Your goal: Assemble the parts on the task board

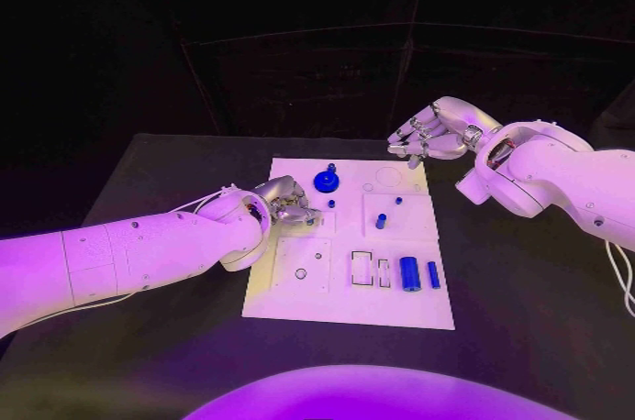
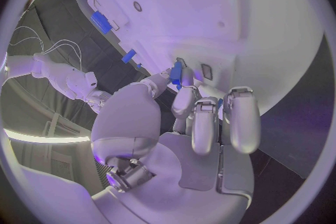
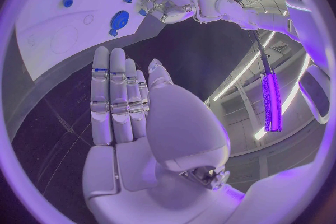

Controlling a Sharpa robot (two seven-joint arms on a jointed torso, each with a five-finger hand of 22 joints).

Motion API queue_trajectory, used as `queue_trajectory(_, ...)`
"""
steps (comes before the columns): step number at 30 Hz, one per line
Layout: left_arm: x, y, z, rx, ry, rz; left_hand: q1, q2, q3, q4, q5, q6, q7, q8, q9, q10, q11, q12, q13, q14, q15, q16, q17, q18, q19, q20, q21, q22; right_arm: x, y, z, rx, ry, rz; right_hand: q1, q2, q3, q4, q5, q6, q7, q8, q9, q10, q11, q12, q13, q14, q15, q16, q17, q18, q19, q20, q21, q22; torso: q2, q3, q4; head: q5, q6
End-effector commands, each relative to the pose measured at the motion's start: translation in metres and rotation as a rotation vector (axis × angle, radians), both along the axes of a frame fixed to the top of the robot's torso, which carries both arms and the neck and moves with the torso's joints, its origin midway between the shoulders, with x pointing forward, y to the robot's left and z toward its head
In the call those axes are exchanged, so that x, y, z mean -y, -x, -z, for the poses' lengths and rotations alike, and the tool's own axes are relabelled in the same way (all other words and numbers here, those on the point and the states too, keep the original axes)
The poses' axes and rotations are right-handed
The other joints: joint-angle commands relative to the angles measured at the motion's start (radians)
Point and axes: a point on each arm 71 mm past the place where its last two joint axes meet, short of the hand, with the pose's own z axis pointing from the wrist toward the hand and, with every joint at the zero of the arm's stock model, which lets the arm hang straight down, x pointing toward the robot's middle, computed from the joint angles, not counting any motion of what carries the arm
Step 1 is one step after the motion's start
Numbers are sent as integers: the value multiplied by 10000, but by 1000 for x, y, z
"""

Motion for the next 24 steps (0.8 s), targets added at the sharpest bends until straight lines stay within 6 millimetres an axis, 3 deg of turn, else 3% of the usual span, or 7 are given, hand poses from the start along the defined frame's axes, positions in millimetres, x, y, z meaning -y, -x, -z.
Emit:
queue_trajectory(1, -4, 3, 7, -503, -146, -187, 6, -89, 106, -222, 28, 66, -34, 68, -6, 57, -1, 45, 18, 1021, -69, 31, 2635, -208, 90, -79, 57, 100, -1, 0, -1, 26, -46, -96, -39, -56, 16, 59, 56, 17, 82, -50, -4, -36, 7, -32, -9, -37, 51, -31, -16, 116, 12, 50, -52, -8, 2, 2, -9, -14, -8)
queue_trajectory(24, -4, 2, 7, -516, 122, -308, -429, -340, -1173, 243, 33, 211, -47, 139, -20, 104, -9, 138, 113, 1021, -83, 31, 2635, -222, 120, -92, 92, 186, 1, -1, -1, 34, -37, -56, -20, -82, 11, 53, 64, 12, 80, -53, -4, -51, 5, -33, -15, -43, 51, -44, -18, 119, 16, 54, -72, -20, -1, 6, -4, -37, -9)
